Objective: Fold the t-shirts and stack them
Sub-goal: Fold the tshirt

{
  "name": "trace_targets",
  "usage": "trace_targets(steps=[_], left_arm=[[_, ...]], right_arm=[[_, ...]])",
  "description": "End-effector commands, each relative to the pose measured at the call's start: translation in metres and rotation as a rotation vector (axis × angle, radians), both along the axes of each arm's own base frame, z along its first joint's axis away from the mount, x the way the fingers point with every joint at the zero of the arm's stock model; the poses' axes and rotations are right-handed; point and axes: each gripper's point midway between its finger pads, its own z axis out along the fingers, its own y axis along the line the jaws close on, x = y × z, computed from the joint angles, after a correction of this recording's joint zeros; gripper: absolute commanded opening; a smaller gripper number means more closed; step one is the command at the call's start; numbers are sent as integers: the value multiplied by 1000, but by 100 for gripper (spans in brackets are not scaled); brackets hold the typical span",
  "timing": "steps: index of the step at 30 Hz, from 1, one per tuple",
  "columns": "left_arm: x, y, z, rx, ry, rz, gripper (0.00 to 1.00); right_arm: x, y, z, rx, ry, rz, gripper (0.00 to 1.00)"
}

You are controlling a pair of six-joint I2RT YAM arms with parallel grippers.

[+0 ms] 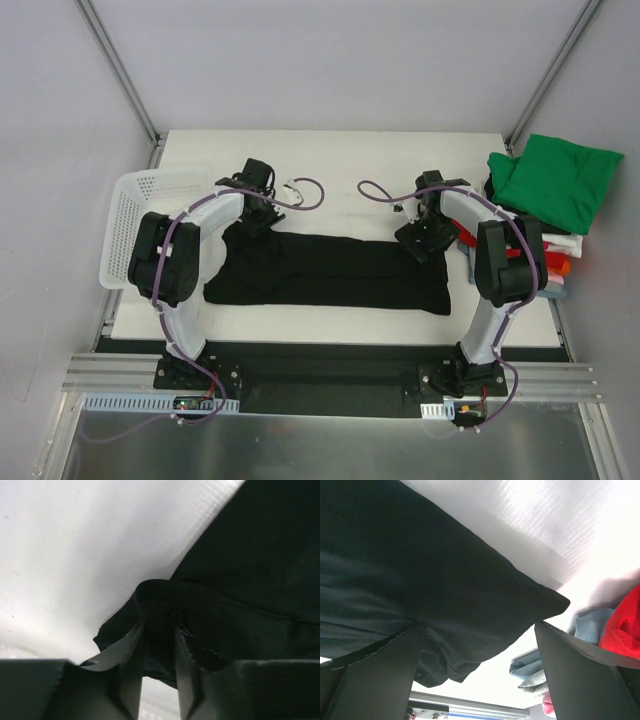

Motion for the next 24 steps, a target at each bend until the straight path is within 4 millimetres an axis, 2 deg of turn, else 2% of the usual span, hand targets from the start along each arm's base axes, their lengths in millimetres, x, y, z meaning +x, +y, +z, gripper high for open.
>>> trace_targets(steps=[1, 3, 4, 15, 24], left_arm=[[-10, 1, -13, -14, 49, -7, 20], [-12, 2, -18, -9, 61, -4, 9], [-12, 3, -18, -6, 62, -2, 0], [-15, 12, 3, 22, -3, 1, 0], [-18, 18, 8, 45, -19, -1, 0]], right_arm=[[4, 3, 4, 2, -17, 15, 96], [3, 3, 4, 2, -16, 15, 97], [3, 3, 4, 2, -16, 15, 96], [0, -15, -7, -98, -33, 6, 96], [5, -14, -13, -108, -43, 18, 96]])
